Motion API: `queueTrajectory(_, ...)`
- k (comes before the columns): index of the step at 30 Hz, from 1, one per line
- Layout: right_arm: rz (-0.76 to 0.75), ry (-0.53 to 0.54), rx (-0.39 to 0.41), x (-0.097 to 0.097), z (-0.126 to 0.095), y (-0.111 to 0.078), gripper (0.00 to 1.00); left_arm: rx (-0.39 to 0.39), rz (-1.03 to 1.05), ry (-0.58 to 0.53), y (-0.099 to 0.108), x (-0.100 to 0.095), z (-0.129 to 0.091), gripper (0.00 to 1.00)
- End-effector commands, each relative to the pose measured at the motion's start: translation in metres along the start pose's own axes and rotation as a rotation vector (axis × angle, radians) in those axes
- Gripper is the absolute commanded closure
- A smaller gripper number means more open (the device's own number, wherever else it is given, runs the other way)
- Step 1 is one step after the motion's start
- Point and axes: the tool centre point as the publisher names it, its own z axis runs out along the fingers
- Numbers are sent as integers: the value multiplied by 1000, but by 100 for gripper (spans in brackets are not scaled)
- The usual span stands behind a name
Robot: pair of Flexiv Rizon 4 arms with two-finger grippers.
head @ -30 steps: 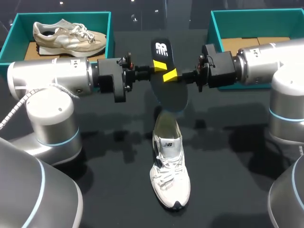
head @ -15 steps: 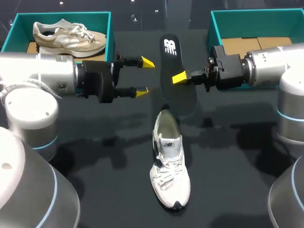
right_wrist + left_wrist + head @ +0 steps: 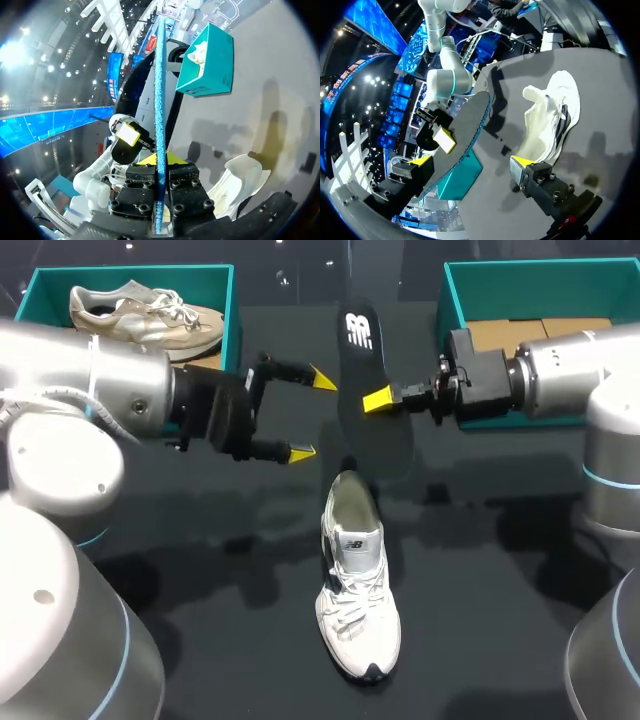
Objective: Take the shoe out of the shoebox, open the shoe tongue, remove and reinsert the insole, then place the shoe into the shoebox
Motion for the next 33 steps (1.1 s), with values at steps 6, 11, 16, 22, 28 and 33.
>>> queueTrajectory(6, -94, -51, -30, -20, 18, 2, 100, -202, -538, 345, 16, 11, -1, 0)
queueTrajectory(11, -94, -51, -30, -20, 18, 2, 100, -202, -538, 345, 16, 11, -1, 0)
queueTrajectory(16, -94, -51, -30, -20, 18, 2, 100, -202, -538, 345, 16, 11, -1, 0)
queueTrajectory(22, -139, 32, -6, -31, 25, -1, 100, -312, -624, 477, 16, 22, 14, 0)
queueTrajectory(28, -190, 117, -4, -48, 28, -4, 100, -404, -665, 531, 22, 42, 16, 0)
queueTrajectory(33, -222, 112, -23, -59, 29, 0, 100, -441, -701, 534, 27, 55, 10, 0)
